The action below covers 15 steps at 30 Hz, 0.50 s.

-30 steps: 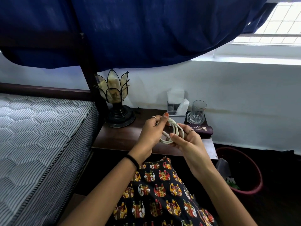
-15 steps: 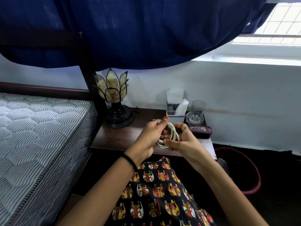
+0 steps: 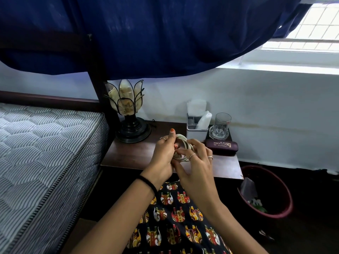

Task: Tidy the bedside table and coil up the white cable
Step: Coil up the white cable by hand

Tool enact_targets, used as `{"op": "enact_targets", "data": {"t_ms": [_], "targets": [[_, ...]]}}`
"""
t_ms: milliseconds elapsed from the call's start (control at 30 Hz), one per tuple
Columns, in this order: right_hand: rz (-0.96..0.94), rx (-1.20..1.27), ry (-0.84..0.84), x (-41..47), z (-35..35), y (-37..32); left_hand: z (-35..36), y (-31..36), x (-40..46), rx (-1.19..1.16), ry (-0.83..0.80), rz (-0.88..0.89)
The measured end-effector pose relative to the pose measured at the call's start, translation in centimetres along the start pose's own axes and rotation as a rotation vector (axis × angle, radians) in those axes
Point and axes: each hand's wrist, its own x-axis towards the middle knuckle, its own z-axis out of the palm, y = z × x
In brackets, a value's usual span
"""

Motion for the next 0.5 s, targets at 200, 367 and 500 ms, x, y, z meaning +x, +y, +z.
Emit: {"op": "enact_targets", "data": {"t_ms": [200,367,500], "targets": [[0.018,0.222,0.097,0.4,-0.3,-0.4,0.0,-0.1,0.1,-0.078,-0.059,0.076],[-0.054,0.419,0.080,0.8,-1.6,-0.8,0.0,0.2,-0.1,-0.099,-0.070,0.058],[-0.250,0.267,0.080,0.2,-2.0,-1.0,0.2,0.4,0.1,-0.076,-0.005,0.080]]}}
